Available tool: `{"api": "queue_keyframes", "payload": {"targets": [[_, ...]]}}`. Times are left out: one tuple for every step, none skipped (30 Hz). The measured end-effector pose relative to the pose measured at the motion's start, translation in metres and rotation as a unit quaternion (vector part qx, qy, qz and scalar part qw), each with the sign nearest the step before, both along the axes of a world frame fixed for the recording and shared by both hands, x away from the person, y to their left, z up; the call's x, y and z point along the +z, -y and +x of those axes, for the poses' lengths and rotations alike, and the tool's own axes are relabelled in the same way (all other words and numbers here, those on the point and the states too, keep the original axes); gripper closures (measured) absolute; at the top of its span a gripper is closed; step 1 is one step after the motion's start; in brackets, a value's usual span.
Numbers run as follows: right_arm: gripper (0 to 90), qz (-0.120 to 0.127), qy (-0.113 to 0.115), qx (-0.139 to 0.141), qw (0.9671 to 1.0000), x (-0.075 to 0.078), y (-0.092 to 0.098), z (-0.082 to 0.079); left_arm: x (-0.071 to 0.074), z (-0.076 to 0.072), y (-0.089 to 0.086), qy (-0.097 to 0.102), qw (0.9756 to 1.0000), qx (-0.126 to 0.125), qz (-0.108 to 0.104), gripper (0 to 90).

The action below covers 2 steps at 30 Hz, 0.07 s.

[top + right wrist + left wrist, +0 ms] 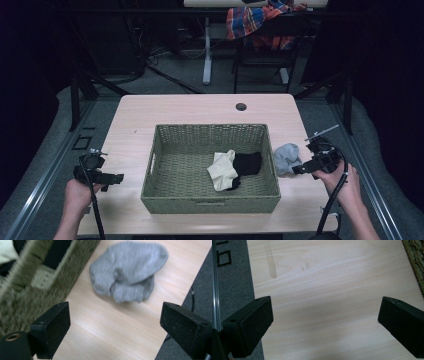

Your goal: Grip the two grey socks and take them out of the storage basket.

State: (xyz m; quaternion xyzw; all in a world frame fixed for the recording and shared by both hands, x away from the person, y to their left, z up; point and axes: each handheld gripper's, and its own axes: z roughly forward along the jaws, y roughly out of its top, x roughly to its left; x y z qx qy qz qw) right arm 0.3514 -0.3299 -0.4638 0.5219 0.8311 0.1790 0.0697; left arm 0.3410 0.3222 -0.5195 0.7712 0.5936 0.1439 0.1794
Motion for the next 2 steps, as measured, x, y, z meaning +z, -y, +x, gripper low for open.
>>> {"api": "queue_keyframes", "payload": {"targets": [[9.2,0.000,0.000,0.000,1.0000,0.0000,0.0000,0.0000,0.0001,0.0003,0.0007,0.000,1.0000,-0.002,0.000,0.2],[9.2,-0.004,-0.002,0.000,1.0000,-0.0034,0.0008,-0.0008,-0.0002,0.0005,0.0014,0.002,1.0000,-0.003,0.000,0.2]]}}
